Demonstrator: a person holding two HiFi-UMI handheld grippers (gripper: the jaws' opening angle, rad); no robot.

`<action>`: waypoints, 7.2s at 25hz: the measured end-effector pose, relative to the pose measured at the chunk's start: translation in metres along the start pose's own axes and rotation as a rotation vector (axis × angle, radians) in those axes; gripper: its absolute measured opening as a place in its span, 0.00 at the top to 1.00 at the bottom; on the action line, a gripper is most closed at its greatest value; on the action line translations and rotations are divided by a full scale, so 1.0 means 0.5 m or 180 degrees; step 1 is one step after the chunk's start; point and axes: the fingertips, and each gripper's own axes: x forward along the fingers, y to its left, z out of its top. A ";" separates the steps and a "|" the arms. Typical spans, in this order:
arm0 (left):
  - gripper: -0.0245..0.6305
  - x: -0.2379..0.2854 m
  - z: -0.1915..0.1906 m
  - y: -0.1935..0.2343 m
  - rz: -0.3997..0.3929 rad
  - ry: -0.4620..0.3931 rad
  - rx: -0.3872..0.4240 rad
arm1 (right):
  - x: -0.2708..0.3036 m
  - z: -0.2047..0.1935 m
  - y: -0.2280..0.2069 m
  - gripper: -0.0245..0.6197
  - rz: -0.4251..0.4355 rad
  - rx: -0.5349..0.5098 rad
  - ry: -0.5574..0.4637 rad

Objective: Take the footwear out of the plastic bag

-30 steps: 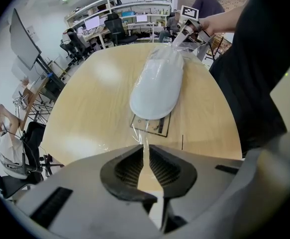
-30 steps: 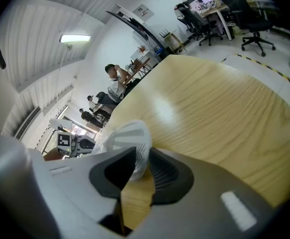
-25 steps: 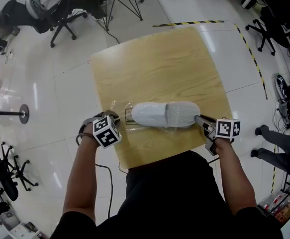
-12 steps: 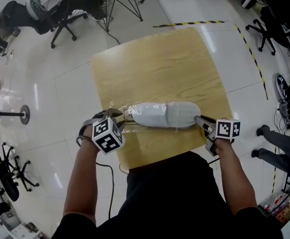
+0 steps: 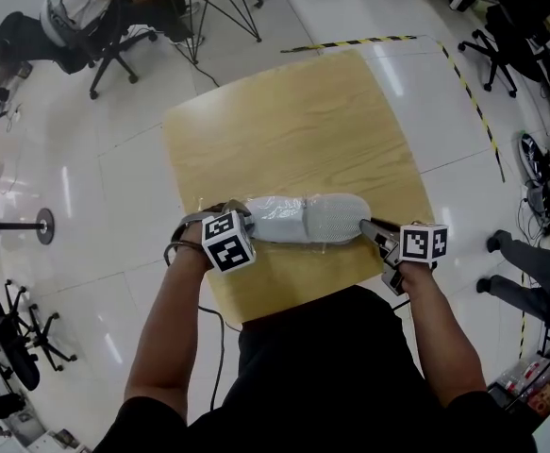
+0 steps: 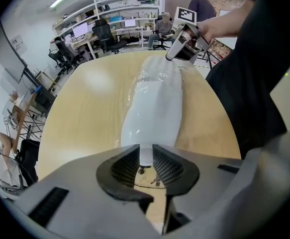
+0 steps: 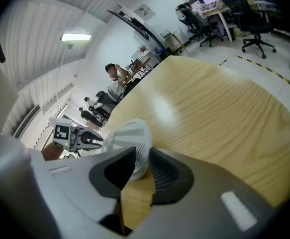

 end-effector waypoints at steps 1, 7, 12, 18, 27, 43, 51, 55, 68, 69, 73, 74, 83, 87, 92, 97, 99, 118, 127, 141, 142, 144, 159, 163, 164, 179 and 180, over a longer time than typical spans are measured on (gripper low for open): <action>0.84 0.003 0.000 -0.001 -0.0010 0.0007 -0.0002 | 0.000 0.000 -0.001 0.82 0.0011 -0.0002 0.0002; 0.87 0.008 0.005 -0.001 -0.0025 0.0044 -0.0019 | -0.007 -0.002 -0.009 0.82 0.0058 0.0012 0.0020; 0.91 0.013 0.001 -0.008 -0.0005 0.0058 -0.0039 | -0.021 -0.006 -0.026 0.82 0.0032 0.0045 -0.0021; 0.94 0.015 -0.004 -0.009 0.0026 0.0094 -0.0043 | -0.038 -0.005 -0.044 0.82 -0.0008 0.0086 -0.0046; 0.94 0.016 -0.017 0.004 0.0121 0.0144 -0.0096 | -0.060 -0.009 -0.062 0.82 -0.0068 0.0098 -0.0075; 0.94 0.014 -0.023 0.005 0.0172 0.0210 -0.0106 | -0.111 -0.012 -0.096 0.82 -0.0205 0.0143 -0.0137; 0.94 0.016 -0.026 0.018 0.0254 0.0293 -0.0172 | -0.136 -0.010 -0.115 0.82 -0.0263 0.0163 -0.0147; 0.94 0.017 -0.040 0.023 0.0315 0.0339 -0.0243 | -0.137 -0.013 -0.120 0.82 -0.0259 0.0170 -0.0142; 0.94 0.002 -0.101 0.028 0.0415 0.0484 -0.0392 | -0.138 -0.019 -0.129 0.82 -0.0256 0.0169 -0.0109; 0.94 0.000 -0.106 0.028 0.0422 0.0489 -0.0410 | -0.137 -0.019 -0.129 0.82 -0.0252 0.0167 -0.0102; 0.94 -0.009 -0.117 0.025 0.0446 0.0509 -0.0463 | -0.133 -0.016 -0.122 0.82 -0.0220 0.0130 -0.0063; 0.94 -0.011 -0.120 0.023 0.0453 0.0519 -0.0471 | -0.131 -0.017 -0.120 0.82 -0.0214 0.0122 -0.0051; 0.95 -0.034 -0.179 0.013 0.0509 0.0567 -0.0606 | -0.090 -0.013 -0.083 0.82 -0.0145 0.0011 0.0059; 0.94 -0.043 -0.208 0.005 0.0532 0.0587 -0.0684 | -0.070 -0.018 -0.067 0.82 -0.0110 -0.0017 0.0115; 0.95 -0.053 -0.245 0.000 0.0558 0.0614 -0.0766 | -0.046 -0.017 -0.046 0.82 -0.0081 -0.0057 0.0157; 0.95 -0.069 -0.298 0.000 0.0595 0.0645 -0.0853 | -0.027 -0.023 -0.026 0.82 -0.0082 -0.0081 0.0172; 0.94 -0.075 -0.308 0.002 0.0611 0.0634 -0.0890 | -0.024 -0.024 -0.022 0.82 -0.0081 -0.0085 0.0177; 0.95 -0.101 -0.364 0.027 0.0742 0.0766 -0.0962 | -0.033 -0.021 -0.015 0.82 -0.0141 -0.0069 0.0142; 0.95 -0.153 -0.427 0.087 0.1054 0.0813 -0.1259 | -0.039 -0.024 -0.016 0.82 -0.0174 -0.0048 0.0123; 0.95 -0.233 -0.106 0.256 0.1372 -0.0010 -0.0990 | -0.034 -0.023 -0.001 0.82 -0.0094 -0.0026 0.0080; 0.95 -0.218 -0.069 0.256 0.1338 -0.0029 -0.0889 | -0.034 -0.025 -0.001 0.82 -0.0084 -0.0025 0.0069; 0.95 -0.192 -0.002 0.255 0.1273 -0.0057 -0.0685 | -0.034 -0.025 0.003 0.82 -0.0054 -0.0005 0.0040; 0.95 0.043 0.234 0.249 0.0806 0.0194 0.0175 | -0.035 -0.043 0.030 0.83 0.0040 0.0212 -0.0140; 0.81 0.064 0.236 0.266 0.0808 0.0089 0.0094 | -0.045 -0.053 0.032 0.81 0.0056 0.0280 -0.0225; 0.78 0.058 0.239 0.265 0.0799 -0.0009 0.0027 | -0.049 -0.056 0.034 0.75 0.0027 0.0262 -0.0243; 0.95 -0.229 0.128 -0.034 -0.0414 -0.2187 -0.1686 | -0.209 -0.156 0.258 0.96 0.0516 0.0844 -0.2103; 0.95 -0.237 0.113 -0.071 -0.0574 -0.2216 -0.1843 | -0.207 -0.162 0.293 0.96 0.0706 0.0902 -0.2162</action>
